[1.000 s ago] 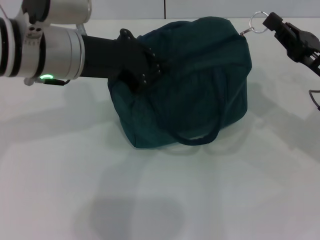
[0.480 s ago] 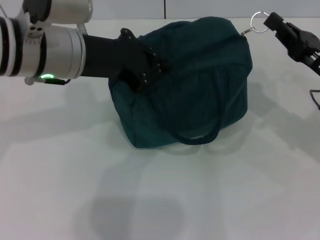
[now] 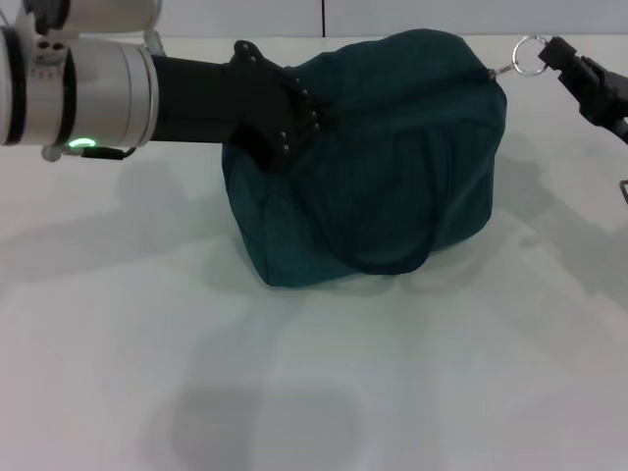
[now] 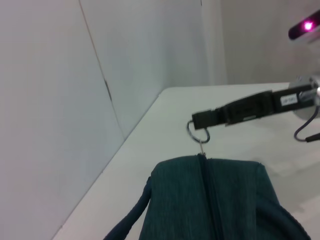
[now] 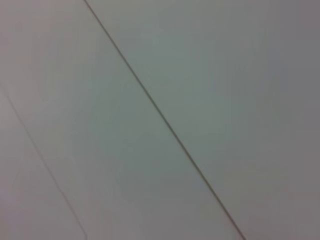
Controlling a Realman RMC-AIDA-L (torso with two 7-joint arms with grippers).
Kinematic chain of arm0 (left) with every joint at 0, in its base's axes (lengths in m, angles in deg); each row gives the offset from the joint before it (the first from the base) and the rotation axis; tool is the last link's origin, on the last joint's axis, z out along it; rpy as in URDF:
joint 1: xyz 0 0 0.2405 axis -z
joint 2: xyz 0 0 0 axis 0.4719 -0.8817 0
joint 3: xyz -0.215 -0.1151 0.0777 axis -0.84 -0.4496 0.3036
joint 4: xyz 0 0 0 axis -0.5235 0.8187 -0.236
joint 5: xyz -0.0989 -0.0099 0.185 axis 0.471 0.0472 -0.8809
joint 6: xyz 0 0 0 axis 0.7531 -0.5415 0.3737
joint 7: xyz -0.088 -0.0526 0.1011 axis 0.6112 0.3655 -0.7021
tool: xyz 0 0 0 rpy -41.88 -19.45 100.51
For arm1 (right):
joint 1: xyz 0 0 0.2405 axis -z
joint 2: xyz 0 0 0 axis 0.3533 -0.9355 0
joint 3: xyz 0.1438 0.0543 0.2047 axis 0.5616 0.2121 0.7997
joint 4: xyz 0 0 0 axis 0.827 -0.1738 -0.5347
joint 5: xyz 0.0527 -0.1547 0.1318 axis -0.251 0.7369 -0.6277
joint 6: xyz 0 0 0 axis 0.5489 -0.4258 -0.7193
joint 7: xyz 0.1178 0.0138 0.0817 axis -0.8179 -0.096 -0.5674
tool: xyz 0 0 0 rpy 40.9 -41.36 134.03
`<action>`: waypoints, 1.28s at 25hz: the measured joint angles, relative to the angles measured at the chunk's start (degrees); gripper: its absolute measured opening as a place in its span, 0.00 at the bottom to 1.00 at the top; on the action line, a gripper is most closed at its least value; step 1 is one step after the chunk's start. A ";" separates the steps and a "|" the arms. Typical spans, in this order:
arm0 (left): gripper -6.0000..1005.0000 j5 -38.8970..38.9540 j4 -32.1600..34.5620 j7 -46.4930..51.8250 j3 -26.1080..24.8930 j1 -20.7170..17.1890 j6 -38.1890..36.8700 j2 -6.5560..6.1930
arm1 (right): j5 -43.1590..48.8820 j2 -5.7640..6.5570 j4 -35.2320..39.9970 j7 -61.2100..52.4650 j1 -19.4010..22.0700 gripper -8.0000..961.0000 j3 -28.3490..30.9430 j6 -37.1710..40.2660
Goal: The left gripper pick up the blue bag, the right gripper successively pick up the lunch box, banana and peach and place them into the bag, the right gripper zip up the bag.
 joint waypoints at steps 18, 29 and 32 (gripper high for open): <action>0.12 4.70 0.42 -1.86 -2.91 -0.32 -2.18 0.05 | 0.66 -0.15 -0.09 -0.45 -1.35 0.04 -4.45 -16.37; 0.14 4.97 -1.71 -2.16 -3.17 -0.04 -0.97 0.23 | -0.98 -0.07 0.57 0.08 0.17 0.08 -4.46 -10.62; 0.14 6.22 -3.04 -2.26 -3.39 0.19 0.14 0.31 | -2.74 -0.04 0.58 1.23 1.47 0.17 -4.42 -8.29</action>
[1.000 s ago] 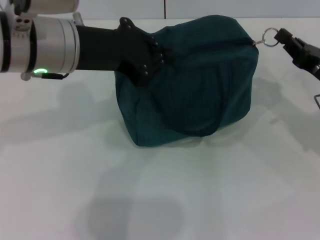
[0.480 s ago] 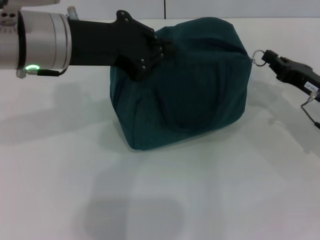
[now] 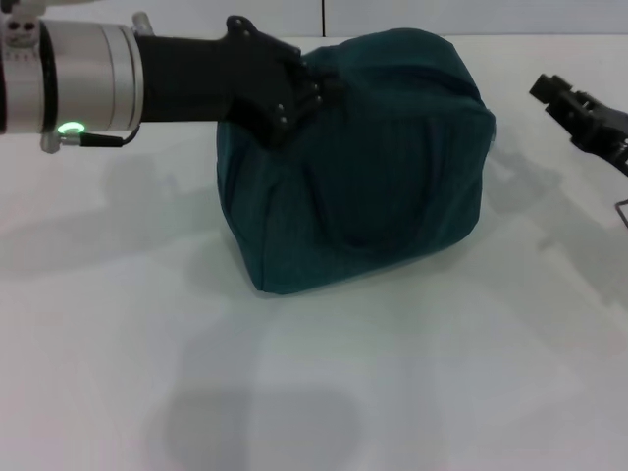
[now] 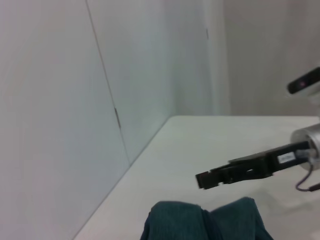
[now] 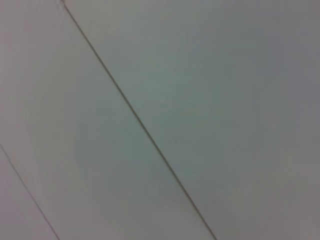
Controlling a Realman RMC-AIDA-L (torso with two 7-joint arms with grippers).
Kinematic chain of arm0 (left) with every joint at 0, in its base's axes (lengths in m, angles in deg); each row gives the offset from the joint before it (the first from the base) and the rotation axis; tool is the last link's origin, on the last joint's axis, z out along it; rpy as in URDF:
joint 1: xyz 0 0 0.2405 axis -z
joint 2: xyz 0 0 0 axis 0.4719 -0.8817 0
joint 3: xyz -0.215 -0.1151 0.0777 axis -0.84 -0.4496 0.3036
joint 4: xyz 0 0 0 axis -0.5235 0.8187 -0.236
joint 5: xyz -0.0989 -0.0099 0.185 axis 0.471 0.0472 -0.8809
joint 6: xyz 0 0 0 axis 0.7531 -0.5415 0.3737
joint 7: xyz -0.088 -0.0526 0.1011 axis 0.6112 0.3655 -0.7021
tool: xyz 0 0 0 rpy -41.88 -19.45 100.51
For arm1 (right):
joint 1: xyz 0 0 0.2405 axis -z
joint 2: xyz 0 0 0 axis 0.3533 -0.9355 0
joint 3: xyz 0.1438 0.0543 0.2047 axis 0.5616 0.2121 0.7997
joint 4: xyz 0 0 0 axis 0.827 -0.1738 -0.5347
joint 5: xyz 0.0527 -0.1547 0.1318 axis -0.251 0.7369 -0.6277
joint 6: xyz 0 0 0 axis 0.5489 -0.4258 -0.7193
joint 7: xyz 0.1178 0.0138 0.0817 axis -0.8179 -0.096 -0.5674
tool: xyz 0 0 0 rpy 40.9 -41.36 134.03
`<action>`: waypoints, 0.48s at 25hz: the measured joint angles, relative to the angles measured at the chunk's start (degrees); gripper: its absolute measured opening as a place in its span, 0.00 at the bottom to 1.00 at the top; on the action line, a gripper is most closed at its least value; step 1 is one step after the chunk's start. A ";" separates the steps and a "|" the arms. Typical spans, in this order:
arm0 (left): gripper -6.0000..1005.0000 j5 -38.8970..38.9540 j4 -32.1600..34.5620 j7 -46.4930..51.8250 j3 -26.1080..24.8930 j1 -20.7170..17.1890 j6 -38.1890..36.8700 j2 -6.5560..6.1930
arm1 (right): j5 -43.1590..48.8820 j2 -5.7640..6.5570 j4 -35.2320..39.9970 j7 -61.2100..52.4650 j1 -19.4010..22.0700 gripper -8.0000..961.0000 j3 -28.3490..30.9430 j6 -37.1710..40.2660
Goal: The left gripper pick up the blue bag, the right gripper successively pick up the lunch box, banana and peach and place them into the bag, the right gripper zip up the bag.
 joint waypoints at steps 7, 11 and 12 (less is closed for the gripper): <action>0.16 6.37 -0.92 -1.85 -0.38 -1.83 3.23 0.01 | -0.55 0.39 0.00 1.63 1.92 0.34 0.17 3.68; 0.39 13.25 -1.50 -4.39 -0.95 -4.67 6.34 0.01 | -0.49 1.07 0.99 1.87 3.33 0.43 0.55 8.09; 0.41 15.45 -1.87 -5.69 -1.39 -5.61 6.55 0.01 | -0.41 1.33 1.49 1.88 3.73 0.45 0.52 9.24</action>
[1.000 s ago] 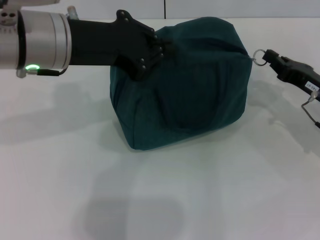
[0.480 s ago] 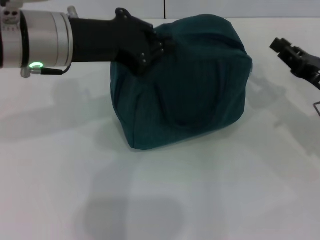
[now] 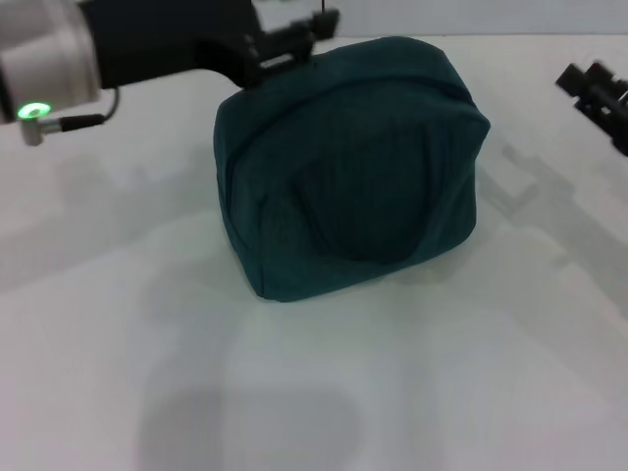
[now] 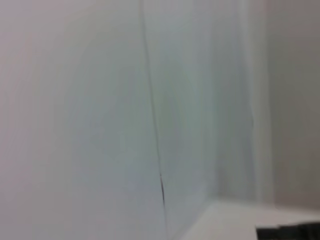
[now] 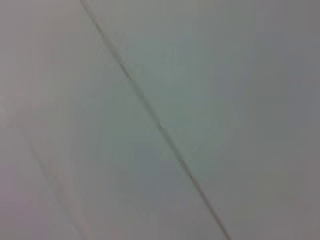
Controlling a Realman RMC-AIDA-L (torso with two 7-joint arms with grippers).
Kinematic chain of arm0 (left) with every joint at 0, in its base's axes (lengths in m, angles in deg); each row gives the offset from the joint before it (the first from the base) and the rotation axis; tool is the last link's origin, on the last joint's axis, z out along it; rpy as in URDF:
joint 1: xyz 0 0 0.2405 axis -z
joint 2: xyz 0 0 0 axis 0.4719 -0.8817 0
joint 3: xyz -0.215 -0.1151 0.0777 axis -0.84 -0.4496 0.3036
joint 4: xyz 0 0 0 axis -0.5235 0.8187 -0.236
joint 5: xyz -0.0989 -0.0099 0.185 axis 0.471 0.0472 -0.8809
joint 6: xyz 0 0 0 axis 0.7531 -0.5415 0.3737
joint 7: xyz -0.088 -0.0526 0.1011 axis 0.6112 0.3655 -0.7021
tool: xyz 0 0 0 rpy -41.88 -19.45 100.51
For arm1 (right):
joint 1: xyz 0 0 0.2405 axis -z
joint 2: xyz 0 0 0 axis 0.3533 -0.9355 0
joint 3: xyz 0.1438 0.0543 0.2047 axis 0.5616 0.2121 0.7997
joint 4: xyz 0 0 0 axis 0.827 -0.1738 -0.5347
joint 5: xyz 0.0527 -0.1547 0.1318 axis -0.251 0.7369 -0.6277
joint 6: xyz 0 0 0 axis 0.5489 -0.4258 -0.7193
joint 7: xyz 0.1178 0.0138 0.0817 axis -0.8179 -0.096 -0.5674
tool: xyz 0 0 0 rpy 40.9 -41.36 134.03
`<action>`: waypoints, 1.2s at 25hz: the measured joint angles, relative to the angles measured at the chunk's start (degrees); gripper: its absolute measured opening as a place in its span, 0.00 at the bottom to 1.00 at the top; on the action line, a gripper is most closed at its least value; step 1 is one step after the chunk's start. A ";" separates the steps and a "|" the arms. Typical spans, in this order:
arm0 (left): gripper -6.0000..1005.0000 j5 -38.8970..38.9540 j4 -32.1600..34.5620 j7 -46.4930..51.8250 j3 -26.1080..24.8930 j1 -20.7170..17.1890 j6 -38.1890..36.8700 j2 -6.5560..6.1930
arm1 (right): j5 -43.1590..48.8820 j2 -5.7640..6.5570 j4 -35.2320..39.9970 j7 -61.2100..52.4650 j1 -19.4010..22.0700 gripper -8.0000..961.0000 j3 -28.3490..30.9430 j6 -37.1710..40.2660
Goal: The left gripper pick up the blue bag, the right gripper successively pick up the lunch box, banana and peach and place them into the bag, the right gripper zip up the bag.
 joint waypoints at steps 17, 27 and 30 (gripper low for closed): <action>0.87 11.18 -19.57 -25.08 -8.93 -17.56 -20.71 -0.19 | 32.76 1.00 17.70 4.77 8.65 0.91 0.02 13.42; 0.89 4.63 -43.16 -41.44 -18.44 -16.62 -20.30 -0.29 | 36.47 -0.47 10.93 9.53 8.91 0.91 -0.26 0.41; 0.89 2.75 -44.96 -42.73 -20.07 -16.17 -20.24 -0.19 | 36.49 -0.48 9.83 10.93 8.89 0.91 -0.23 -1.00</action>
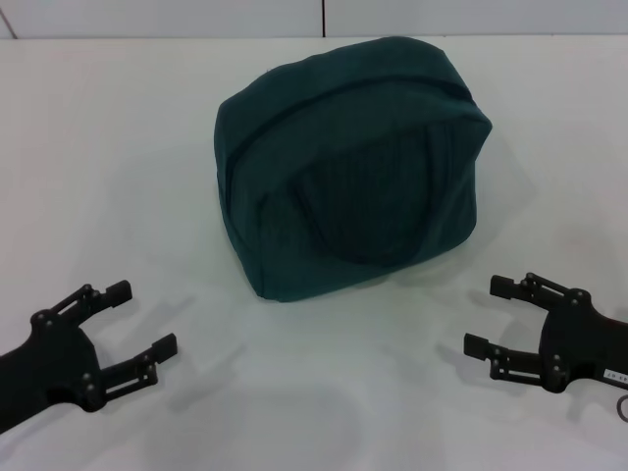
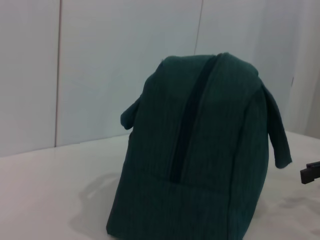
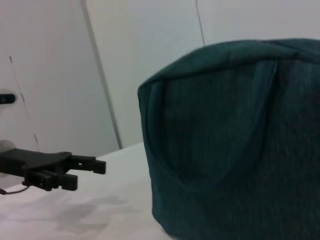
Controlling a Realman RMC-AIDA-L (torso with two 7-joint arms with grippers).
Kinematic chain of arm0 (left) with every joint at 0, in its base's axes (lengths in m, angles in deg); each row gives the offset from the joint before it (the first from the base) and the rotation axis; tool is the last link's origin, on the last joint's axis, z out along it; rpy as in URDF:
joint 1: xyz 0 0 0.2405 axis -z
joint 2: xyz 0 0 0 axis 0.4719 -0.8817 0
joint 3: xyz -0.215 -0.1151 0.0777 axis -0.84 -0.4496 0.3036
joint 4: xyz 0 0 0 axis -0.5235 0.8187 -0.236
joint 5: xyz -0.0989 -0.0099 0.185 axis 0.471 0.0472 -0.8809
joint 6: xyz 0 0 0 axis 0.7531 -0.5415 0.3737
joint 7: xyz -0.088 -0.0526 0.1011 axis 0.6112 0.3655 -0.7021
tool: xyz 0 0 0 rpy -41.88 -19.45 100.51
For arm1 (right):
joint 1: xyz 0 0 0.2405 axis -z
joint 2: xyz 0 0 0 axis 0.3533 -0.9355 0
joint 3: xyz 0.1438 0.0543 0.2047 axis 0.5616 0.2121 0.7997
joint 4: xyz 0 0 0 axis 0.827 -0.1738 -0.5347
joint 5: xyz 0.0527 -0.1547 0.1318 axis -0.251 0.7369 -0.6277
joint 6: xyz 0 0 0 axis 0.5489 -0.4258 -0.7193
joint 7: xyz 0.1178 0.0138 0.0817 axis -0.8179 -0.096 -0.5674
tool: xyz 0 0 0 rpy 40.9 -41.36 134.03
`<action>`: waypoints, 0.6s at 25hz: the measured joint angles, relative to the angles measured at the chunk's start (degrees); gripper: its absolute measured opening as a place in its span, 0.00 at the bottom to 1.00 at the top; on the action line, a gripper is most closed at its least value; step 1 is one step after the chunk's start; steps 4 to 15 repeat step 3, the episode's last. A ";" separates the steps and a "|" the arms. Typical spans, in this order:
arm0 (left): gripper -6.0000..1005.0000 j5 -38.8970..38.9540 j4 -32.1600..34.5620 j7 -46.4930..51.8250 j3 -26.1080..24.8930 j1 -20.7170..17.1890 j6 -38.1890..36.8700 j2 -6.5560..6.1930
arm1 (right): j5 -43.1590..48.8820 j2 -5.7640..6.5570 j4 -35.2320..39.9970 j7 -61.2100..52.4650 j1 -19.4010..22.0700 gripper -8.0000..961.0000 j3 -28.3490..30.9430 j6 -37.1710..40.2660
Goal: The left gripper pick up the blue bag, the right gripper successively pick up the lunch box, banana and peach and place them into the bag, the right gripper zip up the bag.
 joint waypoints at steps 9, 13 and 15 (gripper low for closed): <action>0.89 -0.15 -0.93 -1.21 -0.27 0.33 -0.03 0.03 | 0.03 -0.01 -0.26 0.25 -0.05 0.91 0.05 -0.92; 0.89 -0.15 -0.93 -1.21 -0.27 0.33 -0.03 0.03 | 0.03 -0.01 -0.26 0.25 -0.05 0.91 0.05 -0.92; 0.89 -0.15 -0.93 -1.21 -0.27 0.33 -0.03 0.03 | 0.03 -0.01 -0.26 0.25 -0.05 0.91 0.05 -0.92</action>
